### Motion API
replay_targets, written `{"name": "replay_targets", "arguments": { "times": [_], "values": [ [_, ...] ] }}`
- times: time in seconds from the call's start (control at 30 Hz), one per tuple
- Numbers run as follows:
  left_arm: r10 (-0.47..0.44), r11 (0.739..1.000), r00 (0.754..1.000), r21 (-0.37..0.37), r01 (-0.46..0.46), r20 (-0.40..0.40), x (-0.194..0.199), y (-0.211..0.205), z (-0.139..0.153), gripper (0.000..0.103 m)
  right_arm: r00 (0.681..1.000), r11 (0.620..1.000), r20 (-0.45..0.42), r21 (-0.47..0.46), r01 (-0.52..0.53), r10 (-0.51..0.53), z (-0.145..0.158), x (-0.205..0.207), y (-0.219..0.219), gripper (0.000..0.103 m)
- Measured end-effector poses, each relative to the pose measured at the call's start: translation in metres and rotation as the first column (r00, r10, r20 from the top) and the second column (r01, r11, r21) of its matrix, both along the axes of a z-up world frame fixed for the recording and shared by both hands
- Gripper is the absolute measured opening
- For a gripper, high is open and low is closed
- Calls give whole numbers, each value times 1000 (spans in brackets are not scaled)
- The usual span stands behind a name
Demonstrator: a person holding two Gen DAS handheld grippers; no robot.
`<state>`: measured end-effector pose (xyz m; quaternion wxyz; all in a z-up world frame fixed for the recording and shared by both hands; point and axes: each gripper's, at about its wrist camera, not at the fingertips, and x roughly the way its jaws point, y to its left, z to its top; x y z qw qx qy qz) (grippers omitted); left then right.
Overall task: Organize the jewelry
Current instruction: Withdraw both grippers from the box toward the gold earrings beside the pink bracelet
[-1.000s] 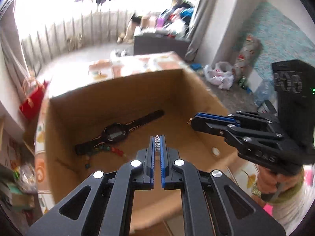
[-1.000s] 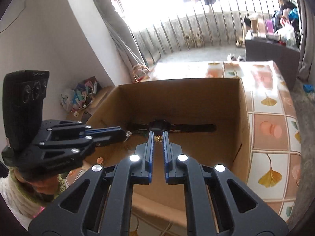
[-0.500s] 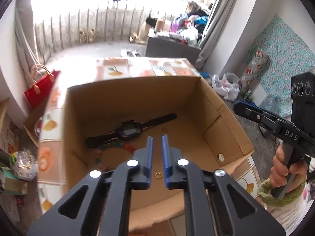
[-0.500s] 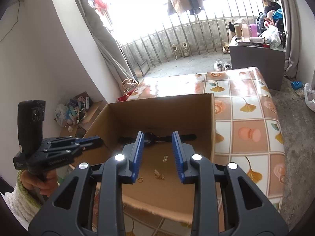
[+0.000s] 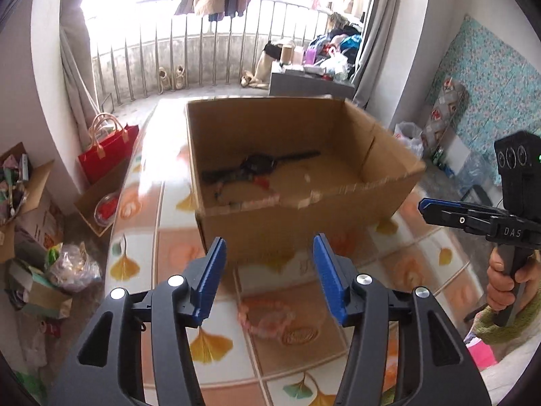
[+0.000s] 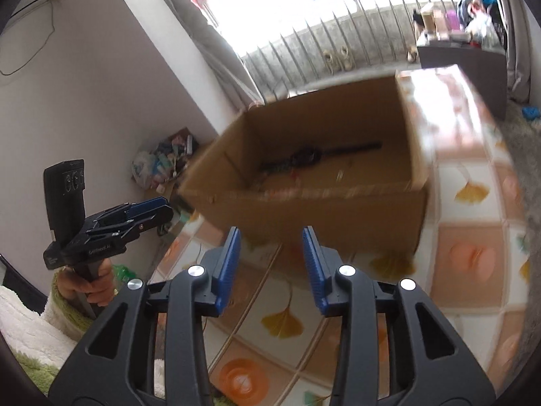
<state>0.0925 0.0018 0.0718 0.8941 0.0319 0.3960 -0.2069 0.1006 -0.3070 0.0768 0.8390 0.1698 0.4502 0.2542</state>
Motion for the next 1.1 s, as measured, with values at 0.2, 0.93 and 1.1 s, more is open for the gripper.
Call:
{"name": "replay_targets", "arguments": {
  "times": [0.2, 0.93, 1.1],
  "values": [
    [7, 996, 999, 84, -3, -50, -5, -16, -48, 53, 997, 996, -52, -68, -59, 55, -41, 7, 47, 36],
    [29, 982, 999, 190, -24, -20, -2, -13, -74, 53, 979, 876, 52, -458, -154, 199, -90, 27, 148, 19],
    [13, 989, 1000, 149, -9, -23, -3, -11, -73, 53, 982, 881, 38, -449, -147, 183, -88, 26, 145, 18]
  ]
}}
